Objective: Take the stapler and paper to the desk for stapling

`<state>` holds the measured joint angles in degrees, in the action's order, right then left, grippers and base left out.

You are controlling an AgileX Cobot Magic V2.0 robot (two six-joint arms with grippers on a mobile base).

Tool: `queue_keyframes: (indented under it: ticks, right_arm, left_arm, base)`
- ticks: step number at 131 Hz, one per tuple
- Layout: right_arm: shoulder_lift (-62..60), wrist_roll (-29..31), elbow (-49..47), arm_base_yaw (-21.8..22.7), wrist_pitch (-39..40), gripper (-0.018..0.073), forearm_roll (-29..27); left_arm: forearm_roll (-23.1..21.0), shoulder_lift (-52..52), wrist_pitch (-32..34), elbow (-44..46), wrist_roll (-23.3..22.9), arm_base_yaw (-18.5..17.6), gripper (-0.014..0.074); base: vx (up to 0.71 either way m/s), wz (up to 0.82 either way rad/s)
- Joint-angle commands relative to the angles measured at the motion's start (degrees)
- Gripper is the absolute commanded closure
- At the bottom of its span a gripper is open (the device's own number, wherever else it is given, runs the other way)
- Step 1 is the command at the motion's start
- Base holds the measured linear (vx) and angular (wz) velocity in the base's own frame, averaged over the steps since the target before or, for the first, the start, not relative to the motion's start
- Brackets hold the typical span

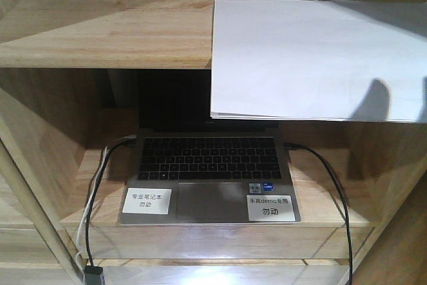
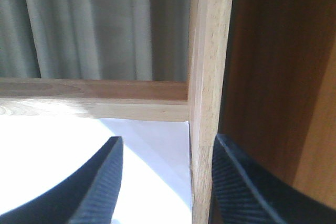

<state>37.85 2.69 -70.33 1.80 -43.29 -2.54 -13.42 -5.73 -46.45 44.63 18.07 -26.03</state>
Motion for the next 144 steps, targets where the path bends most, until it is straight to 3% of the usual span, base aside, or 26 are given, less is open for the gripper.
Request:
queue_keyframes:
  ticks: [1,64,74,97,110,126,144]
  right_arm:
    - [0.6,0.2,-1.3,0.3,4.1,0.0197,0.1]
    - [0.6,0.2,-1.3,0.3,4.2,0.0183,0.0]
    - [0.6,0.2,-1.3,0.3,4.2,0.0116,0.0]
    - [0.6,0.2,-1.3,0.3,4.1,-0.0172,0.3]
    - [0.6,-0.1,-1.3,0.3,4.1,-0.0165,0.3]
    - [0.6,-8.5,-1.3,0.3,5.9,-0.0151,0.3]
    - [0.6,-28.3,-1.3,0.3,15.8,-0.0133,0.6]
  left_arm:
    - [-1.2,-1.2,6.7,1.3,-0.5,-0.1,0.0602]
    - [-1.2,-1.2,6.7,1.3,-0.5,-0.1,0.0602]
    - [-1.2,-1.2,6.7,1.3,-0.5,-0.1,0.0602]
    - [-1.2,-1.2,6.7,1.3,-0.5,-0.1,0.0602]
    - [-1.2,-1.2,6.7,1.3,-0.5,-0.1,0.0602]
    - [-1.2,-1.2,6.7,1.3,-0.5,-0.1,0.0602]
    - [-1.2,-1.2,6.7,1.3,-0.5,-0.1,0.0602]
  base:
    - [0.0,0.0]
    - [0.0,0.0]
    - [0.0,0.0]
    - [0.0,0.0]
    - [0.0,0.0]
    - [0.0,0.0]
    - [0.0,0.0]
